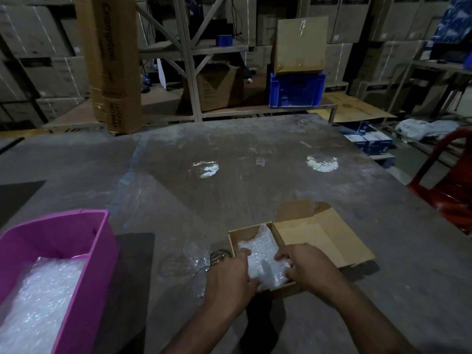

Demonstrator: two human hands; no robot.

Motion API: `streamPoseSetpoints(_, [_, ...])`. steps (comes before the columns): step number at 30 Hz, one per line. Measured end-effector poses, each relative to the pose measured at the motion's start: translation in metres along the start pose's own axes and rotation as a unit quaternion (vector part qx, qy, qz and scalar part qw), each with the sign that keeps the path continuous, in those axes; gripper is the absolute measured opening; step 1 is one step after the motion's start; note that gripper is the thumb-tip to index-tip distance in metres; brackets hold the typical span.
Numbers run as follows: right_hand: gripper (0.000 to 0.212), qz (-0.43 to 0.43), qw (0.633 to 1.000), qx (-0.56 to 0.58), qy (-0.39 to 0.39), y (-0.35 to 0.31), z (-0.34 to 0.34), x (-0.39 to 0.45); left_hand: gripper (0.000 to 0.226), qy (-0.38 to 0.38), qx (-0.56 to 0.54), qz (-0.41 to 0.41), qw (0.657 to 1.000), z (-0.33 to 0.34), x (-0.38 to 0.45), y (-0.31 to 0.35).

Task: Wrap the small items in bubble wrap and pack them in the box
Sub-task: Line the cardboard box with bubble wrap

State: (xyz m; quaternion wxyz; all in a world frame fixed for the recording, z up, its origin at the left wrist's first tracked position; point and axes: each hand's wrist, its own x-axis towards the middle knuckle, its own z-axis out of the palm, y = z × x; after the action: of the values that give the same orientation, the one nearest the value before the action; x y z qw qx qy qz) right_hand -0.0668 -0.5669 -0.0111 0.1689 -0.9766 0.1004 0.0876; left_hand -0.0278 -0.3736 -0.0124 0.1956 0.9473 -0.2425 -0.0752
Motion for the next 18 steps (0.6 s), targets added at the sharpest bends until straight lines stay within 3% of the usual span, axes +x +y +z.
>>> streamPoseSetpoints(6, [0.041,-0.003,1.000,0.014,-0.002,-0.006,0.010,0.004,0.057,0.008,0.076,0.007,0.997,0.009,0.005,0.005])
streamPoseSetpoints(13, [0.033,0.018,0.986,0.162,0.045,0.012,-0.002,-0.005,0.051,0.036,0.081,0.017,0.996,0.014,0.008,0.003])
streamPoseSetpoints(18, [0.041,0.012,1.000,0.007,-0.027,0.005,0.008,0.002,0.051,0.026,0.077,0.032,0.996,0.017,0.011,0.006])
